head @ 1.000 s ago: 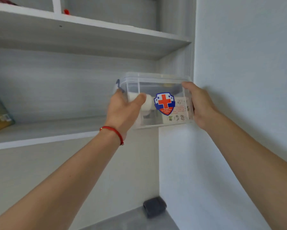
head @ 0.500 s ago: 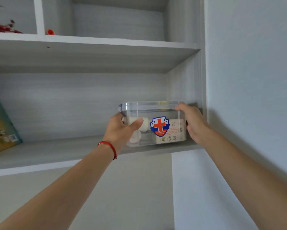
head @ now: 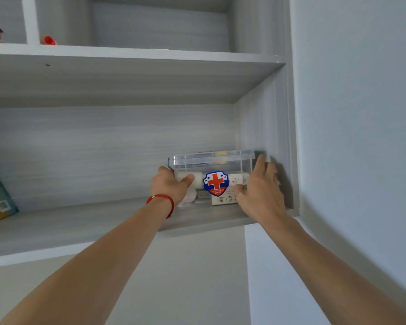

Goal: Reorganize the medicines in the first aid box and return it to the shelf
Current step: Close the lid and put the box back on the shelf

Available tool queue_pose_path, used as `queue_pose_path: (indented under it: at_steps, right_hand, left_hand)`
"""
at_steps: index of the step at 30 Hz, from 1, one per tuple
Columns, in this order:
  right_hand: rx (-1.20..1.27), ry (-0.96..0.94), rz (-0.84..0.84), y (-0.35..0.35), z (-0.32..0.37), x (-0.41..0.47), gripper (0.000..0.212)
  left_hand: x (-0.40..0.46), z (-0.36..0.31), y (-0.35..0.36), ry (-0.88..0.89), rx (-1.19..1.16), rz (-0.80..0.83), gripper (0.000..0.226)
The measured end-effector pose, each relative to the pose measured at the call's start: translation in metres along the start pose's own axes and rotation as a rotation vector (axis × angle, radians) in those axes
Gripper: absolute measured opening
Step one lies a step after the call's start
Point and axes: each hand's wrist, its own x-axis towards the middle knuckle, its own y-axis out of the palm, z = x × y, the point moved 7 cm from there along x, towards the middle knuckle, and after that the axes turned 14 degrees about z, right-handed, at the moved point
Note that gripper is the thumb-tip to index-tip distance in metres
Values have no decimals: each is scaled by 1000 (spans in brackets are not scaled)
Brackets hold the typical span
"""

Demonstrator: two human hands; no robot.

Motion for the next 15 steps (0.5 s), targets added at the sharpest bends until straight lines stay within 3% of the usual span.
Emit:
queue_pose_path:
  at_steps: [2, 5, 10, 15]
  right_hand:
    - [-44, -56, -24, 0, 0, 2, 82]
    - [-63, -99, 86, 13, -2, 6, 68]
    - [-99, -137, 340, 32, -5, 18, 61]
    - [-157, -95, 453, 43, -11, 28, 67]
  left_hand:
    - [2, -2, 4, -14, 3, -17, 49]
    - [6, -6, 13, -16, 8, -20, 52]
    - [12, -14, 24, -41, 22, 11, 62]
    - [21, -8, 24, -86, -22, 57, 66]
